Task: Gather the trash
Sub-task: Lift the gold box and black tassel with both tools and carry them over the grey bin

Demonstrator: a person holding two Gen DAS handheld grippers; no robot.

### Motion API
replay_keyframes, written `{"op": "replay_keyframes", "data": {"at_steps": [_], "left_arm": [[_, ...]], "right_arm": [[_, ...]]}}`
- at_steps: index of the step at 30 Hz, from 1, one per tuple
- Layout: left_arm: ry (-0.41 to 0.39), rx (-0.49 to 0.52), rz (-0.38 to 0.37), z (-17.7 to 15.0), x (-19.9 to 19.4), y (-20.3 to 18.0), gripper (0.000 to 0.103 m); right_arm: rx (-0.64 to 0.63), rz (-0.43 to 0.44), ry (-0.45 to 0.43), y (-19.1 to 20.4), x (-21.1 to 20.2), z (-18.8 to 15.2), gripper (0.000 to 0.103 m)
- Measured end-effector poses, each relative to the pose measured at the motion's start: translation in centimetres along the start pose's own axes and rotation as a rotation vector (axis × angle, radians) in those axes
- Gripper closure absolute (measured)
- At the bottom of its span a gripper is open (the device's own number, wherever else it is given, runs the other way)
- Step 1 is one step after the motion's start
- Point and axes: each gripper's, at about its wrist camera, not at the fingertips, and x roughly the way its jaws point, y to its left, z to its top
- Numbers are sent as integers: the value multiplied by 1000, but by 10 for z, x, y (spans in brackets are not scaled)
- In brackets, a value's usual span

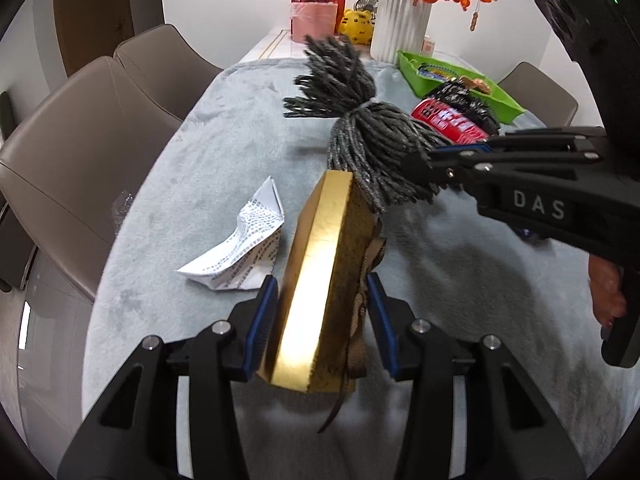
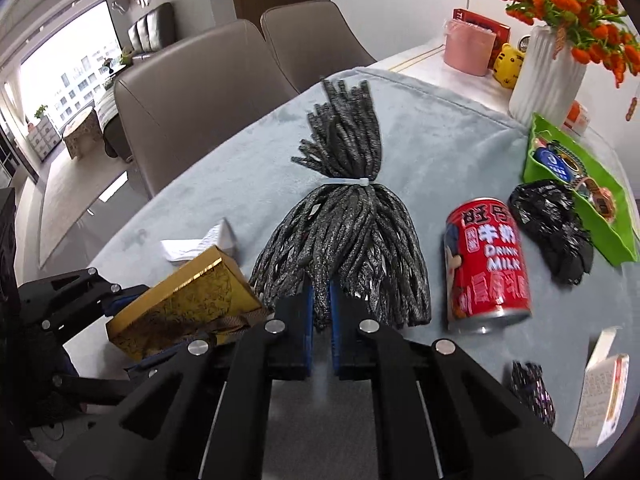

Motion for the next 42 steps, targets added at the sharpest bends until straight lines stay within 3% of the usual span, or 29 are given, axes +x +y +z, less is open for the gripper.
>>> {"op": "replay_keyframes", "data": {"at_steps": [12,18,22,31,42], "left_arm": [[-19,83,-92,-16,-52,-24,58],[-7,206,-192,-34,-74,-64,58],[-8,307,-269,-47,-94,-112,58],[-25,546,-456,-104,-146,-251,58],[45,696,-663,-253,-206,-443,58]], "right_arm": [[120,-89,-38,10,-86,-48,97],[252,-184,-56,-1,-138,-97,97],[351,-260,-78,-8,-183,-143,97],[605,-472,-139,-25,-315,-296,97],[819,-660,-87,-16,-460,-528,97]]}}
